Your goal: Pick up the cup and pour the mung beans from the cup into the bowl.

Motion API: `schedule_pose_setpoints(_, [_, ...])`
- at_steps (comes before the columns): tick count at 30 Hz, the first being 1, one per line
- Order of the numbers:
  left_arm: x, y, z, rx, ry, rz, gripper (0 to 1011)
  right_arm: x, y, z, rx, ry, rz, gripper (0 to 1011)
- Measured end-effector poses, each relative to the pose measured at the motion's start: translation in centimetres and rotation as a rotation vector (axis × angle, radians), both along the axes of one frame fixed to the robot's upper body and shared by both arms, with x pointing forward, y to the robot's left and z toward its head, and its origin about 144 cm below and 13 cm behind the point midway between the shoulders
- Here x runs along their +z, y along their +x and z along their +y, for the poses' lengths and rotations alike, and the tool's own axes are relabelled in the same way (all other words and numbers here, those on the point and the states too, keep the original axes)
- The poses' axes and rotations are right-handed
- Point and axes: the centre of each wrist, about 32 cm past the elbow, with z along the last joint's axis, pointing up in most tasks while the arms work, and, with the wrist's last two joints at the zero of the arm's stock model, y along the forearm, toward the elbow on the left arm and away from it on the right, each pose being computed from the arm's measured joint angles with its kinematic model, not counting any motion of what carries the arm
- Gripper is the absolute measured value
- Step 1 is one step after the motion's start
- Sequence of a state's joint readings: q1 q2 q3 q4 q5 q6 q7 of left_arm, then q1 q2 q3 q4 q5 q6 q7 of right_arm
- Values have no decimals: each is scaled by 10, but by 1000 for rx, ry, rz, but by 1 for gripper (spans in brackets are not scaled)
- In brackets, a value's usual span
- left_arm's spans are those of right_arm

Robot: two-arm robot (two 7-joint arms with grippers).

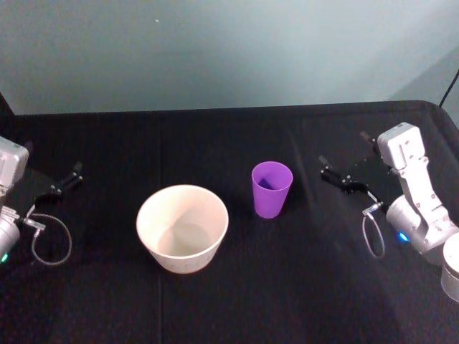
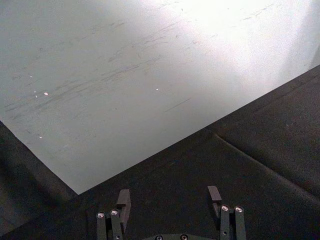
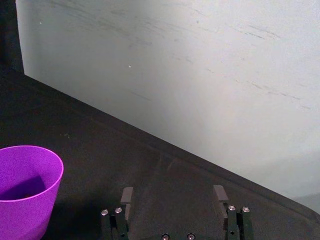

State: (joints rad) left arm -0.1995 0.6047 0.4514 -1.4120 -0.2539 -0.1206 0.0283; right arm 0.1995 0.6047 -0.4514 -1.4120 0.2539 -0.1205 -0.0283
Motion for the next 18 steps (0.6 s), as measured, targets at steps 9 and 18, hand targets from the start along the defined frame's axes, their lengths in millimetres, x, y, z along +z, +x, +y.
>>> schedule_pose_setpoints(9, [0, 0, 0, 0, 0, 0, 1000, 0, 0, 0, 0, 0, 0, 1003])
schedule_pose_setpoints(18, [0, 0, 0, 0, 0, 0, 1000, 0, 0, 0, 0, 0, 0, 1003])
